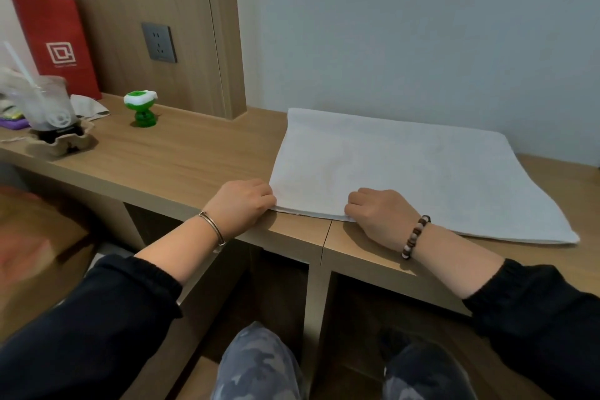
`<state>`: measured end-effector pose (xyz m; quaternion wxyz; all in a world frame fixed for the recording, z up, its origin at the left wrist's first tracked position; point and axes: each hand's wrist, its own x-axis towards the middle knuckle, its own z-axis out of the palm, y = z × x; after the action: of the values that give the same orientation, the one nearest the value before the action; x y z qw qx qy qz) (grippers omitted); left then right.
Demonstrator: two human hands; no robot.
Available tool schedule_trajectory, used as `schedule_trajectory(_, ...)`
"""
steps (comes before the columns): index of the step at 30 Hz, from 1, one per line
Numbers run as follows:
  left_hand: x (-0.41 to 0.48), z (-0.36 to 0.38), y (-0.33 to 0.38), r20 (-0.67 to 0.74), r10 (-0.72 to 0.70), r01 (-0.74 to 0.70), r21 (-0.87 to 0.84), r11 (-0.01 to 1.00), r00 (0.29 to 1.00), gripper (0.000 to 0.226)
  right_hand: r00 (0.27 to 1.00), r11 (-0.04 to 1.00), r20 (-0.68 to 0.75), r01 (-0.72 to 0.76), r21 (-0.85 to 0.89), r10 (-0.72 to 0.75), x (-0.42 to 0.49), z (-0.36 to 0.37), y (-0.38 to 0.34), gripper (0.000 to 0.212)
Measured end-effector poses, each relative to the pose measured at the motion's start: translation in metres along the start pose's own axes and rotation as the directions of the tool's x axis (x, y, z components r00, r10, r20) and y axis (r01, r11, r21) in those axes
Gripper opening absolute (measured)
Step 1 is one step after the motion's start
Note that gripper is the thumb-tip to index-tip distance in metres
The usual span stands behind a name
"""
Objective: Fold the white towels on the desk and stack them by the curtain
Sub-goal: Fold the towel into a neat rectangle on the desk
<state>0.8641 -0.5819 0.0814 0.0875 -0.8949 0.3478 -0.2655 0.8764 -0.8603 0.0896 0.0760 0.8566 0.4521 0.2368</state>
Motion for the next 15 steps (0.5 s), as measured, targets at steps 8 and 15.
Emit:
schedule_trajectory(8, 0.016, -0.001, 0.007, 0.296, -0.036, -0.003, 0.130, 0.991, 0.954, 0.016, 0.943, 0.997, 0.332, -0.011, -0.071, 0.034, 0.002, 0.007, 0.002, 0.028)
schedule_trajectory(15, 0.085, 0.011, 0.053, 0.355, -0.159, 0.224, -0.148, 0.963, 0.921, 0.035, 0.963, 0.980, 0.256, -0.130, 0.150, 0.088, -0.005, 0.004, 0.010, 0.030)
